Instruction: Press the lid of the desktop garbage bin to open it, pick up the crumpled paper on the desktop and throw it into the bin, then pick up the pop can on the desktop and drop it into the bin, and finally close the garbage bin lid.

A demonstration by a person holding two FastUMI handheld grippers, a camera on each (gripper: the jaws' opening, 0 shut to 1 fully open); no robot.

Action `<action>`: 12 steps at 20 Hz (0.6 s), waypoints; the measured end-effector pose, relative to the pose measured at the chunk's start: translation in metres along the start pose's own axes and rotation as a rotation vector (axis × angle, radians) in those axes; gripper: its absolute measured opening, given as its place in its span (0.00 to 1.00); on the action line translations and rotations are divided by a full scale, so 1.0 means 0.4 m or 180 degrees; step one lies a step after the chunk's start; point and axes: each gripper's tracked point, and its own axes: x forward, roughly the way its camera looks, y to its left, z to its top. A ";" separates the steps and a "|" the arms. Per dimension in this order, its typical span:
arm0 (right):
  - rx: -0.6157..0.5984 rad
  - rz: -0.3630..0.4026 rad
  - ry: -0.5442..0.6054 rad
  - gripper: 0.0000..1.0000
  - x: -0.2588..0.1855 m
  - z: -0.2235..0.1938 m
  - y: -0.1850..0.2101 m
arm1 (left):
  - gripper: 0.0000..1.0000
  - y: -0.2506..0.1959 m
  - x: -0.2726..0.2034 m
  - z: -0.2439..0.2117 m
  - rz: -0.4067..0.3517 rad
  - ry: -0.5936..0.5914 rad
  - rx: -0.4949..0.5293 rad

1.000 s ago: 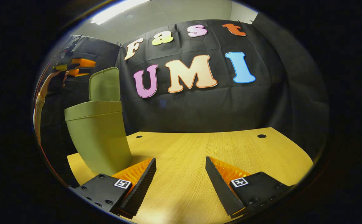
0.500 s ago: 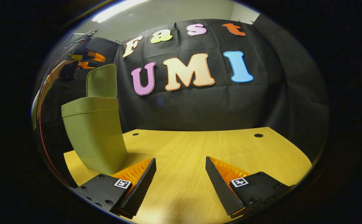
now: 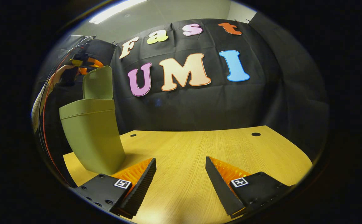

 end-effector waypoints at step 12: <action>0.0016 0.0035 -0.0048 1.00 -0.017 0.020 0.018 | 0.81 -0.158 -0.252 -0.176 -0.0591 -0.0026 0.0111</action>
